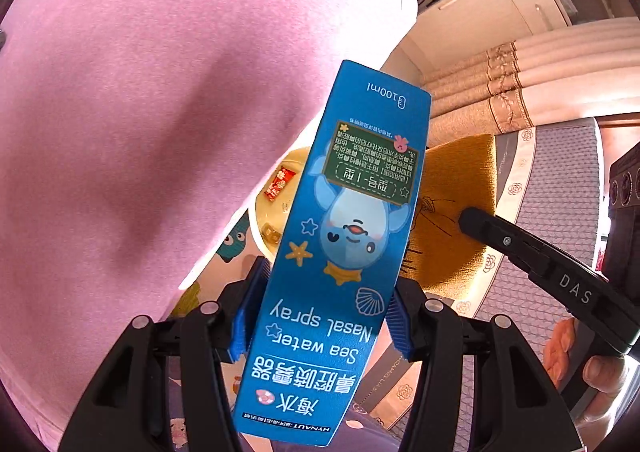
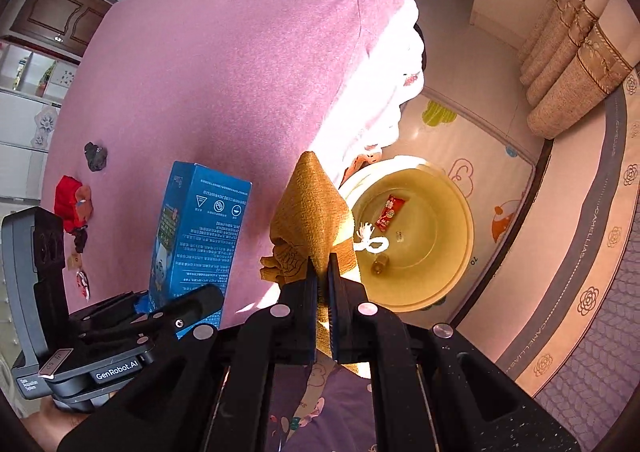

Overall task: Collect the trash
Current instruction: 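Carry box and cloth to the yellow bucket and open both tools, then return to the bed and grasp the red-and-white snack bag with left tool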

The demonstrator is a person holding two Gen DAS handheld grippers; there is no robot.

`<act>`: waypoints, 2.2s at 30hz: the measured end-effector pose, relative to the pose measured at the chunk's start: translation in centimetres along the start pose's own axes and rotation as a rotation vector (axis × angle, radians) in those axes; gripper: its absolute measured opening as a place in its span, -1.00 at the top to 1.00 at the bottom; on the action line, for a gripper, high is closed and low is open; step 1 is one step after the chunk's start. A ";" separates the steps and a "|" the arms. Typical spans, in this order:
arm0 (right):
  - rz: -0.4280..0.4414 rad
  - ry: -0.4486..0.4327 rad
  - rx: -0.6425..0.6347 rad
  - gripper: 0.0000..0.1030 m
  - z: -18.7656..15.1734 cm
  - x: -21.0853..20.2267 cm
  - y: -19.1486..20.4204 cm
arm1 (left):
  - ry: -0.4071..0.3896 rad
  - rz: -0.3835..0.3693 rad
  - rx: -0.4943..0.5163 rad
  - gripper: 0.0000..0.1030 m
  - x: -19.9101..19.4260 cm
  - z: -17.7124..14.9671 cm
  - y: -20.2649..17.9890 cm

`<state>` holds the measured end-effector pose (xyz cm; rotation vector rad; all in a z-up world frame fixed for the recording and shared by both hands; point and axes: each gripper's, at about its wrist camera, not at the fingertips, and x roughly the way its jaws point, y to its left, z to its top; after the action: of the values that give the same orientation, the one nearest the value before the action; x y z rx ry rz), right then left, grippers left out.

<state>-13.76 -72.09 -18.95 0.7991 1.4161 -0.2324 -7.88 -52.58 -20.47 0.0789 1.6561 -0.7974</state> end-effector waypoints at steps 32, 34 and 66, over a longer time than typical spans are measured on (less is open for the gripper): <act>0.039 0.009 0.047 0.29 0.5 0.2 0.2 | -0.026 0.029 -0.034 -0.68 -1.0 0.6 1.5; 0.046 0.010 0.020 0.29 0.6 0.3 1.8 | -0.040 0.026 -0.050 -0.68 -1.8 0.4 2.5; 0.158 0.131 -0.488 0.29 -4.8 10.0 39.6 | -0.338 0.106 -0.522 -0.68 -18.9 -10.4 35.4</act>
<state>7.65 -37.31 -13.96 0.5225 1.4429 0.2855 4.91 -13.11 -19.34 -0.3163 1.4727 -0.2612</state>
